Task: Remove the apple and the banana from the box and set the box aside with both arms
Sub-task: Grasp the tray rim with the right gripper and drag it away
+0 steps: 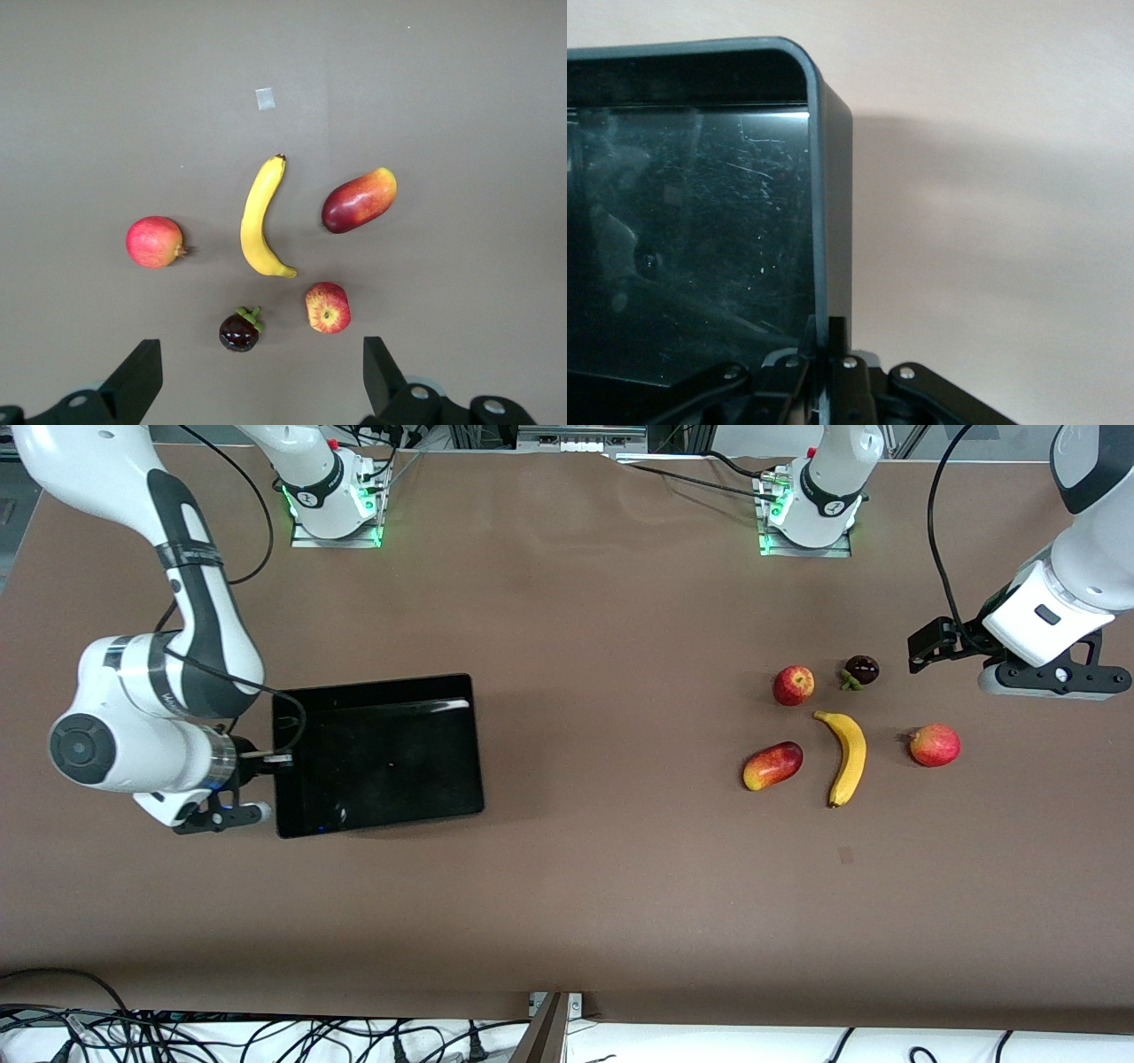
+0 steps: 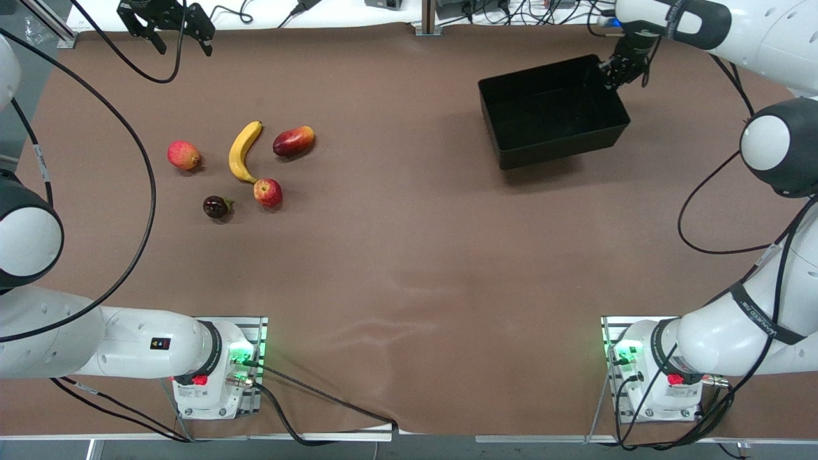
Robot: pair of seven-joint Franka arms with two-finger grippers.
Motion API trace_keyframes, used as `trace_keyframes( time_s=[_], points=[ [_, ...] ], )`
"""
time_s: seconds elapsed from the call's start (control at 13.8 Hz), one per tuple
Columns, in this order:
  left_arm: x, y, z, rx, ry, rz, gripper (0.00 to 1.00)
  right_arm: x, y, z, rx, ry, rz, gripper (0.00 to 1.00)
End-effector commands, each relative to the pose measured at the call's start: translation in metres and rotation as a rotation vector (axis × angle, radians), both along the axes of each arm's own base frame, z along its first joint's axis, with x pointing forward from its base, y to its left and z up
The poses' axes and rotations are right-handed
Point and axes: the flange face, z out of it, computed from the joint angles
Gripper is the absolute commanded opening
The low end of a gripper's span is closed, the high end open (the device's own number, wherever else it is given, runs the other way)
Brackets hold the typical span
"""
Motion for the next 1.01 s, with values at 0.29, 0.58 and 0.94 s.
trace_keyframes(
  time_s=[0.29,0.58,0.94],
  points=[
    [0.005,-0.010,0.009,0.028,-0.016,-0.018,1.00,-0.040,-0.074,-0.034,0.034,-0.033,-0.091,0.00],
    [0.005,-0.012,0.010,0.028,-0.017,-0.021,1.00,-0.057,-0.076,-0.055,0.029,-0.038,-0.118,0.00],
    [0.005,-0.012,0.010,0.028,-0.017,-0.021,1.00,-0.052,-0.074,-0.034,0.031,-0.068,-0.096,1.00]
  ],
)
